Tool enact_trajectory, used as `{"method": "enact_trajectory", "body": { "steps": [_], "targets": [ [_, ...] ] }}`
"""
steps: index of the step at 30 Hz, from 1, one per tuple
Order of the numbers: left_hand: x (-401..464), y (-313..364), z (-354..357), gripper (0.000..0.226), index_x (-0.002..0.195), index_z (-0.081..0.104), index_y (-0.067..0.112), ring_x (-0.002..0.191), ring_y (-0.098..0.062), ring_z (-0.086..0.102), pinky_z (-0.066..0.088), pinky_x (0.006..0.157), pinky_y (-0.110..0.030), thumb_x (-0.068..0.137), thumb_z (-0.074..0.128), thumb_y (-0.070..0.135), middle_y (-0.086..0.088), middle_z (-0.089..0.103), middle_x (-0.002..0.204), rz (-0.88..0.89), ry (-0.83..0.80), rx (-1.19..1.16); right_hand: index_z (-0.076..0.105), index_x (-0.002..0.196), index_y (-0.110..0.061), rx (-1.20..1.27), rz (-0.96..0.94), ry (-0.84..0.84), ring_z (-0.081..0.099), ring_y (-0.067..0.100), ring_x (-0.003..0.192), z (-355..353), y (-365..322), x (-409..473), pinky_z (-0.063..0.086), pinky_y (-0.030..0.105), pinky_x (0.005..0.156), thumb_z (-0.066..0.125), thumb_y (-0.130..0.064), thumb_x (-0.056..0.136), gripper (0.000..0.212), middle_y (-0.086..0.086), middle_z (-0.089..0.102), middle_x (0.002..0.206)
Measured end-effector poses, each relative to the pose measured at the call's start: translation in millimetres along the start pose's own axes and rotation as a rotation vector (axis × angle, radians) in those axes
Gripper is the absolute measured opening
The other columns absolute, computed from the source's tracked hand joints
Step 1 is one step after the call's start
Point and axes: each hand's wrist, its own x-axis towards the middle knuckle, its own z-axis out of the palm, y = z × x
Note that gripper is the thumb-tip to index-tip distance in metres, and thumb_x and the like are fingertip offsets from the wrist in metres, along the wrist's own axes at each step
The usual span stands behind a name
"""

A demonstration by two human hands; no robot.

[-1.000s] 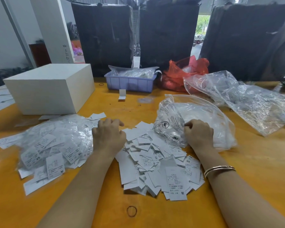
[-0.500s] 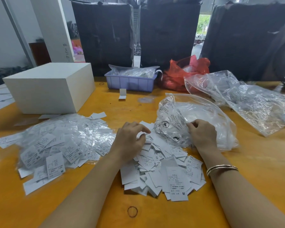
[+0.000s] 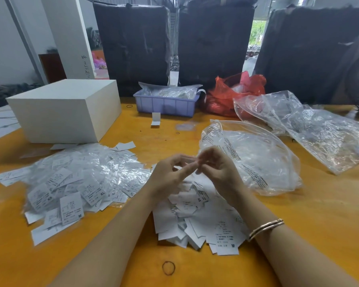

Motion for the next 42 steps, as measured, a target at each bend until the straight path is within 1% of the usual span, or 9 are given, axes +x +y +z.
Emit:
{"method": "enact_trajectory", "body": {
  "steps": [4,7,11,15,22,29,32,37,42],
  "targets": [
    [0.9,-1.2,-2.9,0.008,0.080,0.063,0.010,0.068,-0.002,0.064,0.047,0.062,-0.011,0.082,0.069,0.015,0.007,0.070,0.070,-0.048,0.183,-0.219,0.053,0.097,-0.018,-0.034,0.021,0.001,0.061,0.011,0.070,-1.8,4.2,-0.7,0.052,0.027,0.069,0.061,0.000,0.086,0.023,0.000,0.063,0.075],
    [2.6,-1.9,-8.0,0.010,0.085,0.059,0.008,0.067,-0.001,0.065,0.045,0.058,-0.008,0.084,0.068,0.011,0.003,0.071,0.075,-0.077,0.304,-0.319,0.061,0.104,-0.022,-0.430,-0.040,-0.067,0.056,0.003,0.078,-11.5,10.9,-3.4,0.046,0.020,0.072,0.062,-0.016,0.087,0.018,-0.006,0.062,0.086],
    [4.0,-2.9,-5.5,0.008,0.087,0.058,0.009,0.062,0.003,0.063,0.044,0.056,-0.007,0.088,0.061,0.001,-0.004,0.068,0.080,-0.085,0.352,-0.327,0.058,0.125,-0.023,-0.916,-0.040,-0.260,0.046,0.011,0.108,-11.9,17.1,-4.3,0.035,0.031,0.096,0.054,-0.045,0.089,0.042,-0.006,0.056,0.117],
    [3.9,-8.5,-3.5,0.014,0.089,0.064,0.016,0.063,0.007,0.059,0.043,0.057,-0.006,0.092,0.056,0.005,-0.001,0.067,0.079,-0.105,0.361,-0.262,0.061,0.114,-0.023,-1.154,-0.023,-0.250,0.045,0.017,0.106,3.7,14.7,-2.4,0.031,0.035,0.090,0.040,-0.050,0.092,0.040,-0.003,0.057,0.111],
    [6.6,-10.6,-4.1,0.003,0.085,0.063,0.017,0.067,0.005,0.061,0.045,0.059,-0.007,0.087,0.065,0.016,0.000,0.070,0.084,-0.116,0.390,-0.227,0.070,0.090,-0.008,-1.041,-0.047,-0.118,0.058,0.021,0.080,8.5,9.7,-1.4,0.046,0.036,0.079,0.044,-0.025,0.096,0.032,0.005,0.066,0.089],
    [6.6,-10.4,-3.5,0.013,0.089,0.062,0.014,0.069,0.003,0.061,0.047,0.064,-0.008,0.081,0.072,0.011,0.003,0.064,0.079,-0.101,0.386,-0.269,0.066,0.104,-0.008,-0.969,-0.033,-0.142,0.056,0.017,0.085,-2.7,3.4,0.0,0.041,0.022,0.074,0.061,-0.024,0.087,0.025,0.005,0.066,0.098],
    [6.1,-10.8,-2.4,0.018,0.093,0.062,0.018,0.078,-0.001,0.063,0.050,0.072,-0.012,0.082,0.070,0.007,0.000,0.066,0.086,-0.078,0.347,-0.259,0.061,0.088,-0.007,-0.955,-0.007,-0.134,0.055,0.021,0.081,-5.8,2.6,-0.4,0.040,0.025,0.071,0.062,-0.020,0.085,0.013,0.006,0.061,0.087],
    [4.3,-10.3,-1.5,0.005,0.088,0.066,0.018,0.069,0.007,0.058,0.046,0.065,-0.008,0.086,0.066,0.013,0.005,0.064,0.079,-0.039,0.351,-0.163,0.064,0.073,-0.006,-0.960,-0.048,-0.034,0.052,0.019,0.067,-8.0,5.8,-1.8,0.040,0.030,0.063,0.058,-0.025,0.090,0.026,-0.001,0.055,0.073],
    [4.3,-11.4,0.3,0.010,0.089,0.068,0.023,0.075,0.005,0.062,0.046,0.070,-0.008,0.091,0.060,0.018,0.005,0.069,0.080,-0.018,0.305,-0.101,0.074,0.086,-0.009,-0.896,-0.240,0.177,0.062,0.024,0.067,-11.2,5.4,-2.3,0.049,0.035,0.057,0.059,-0.023,0.092,0.021,0.003,0.069,0.081]
  ]
}}
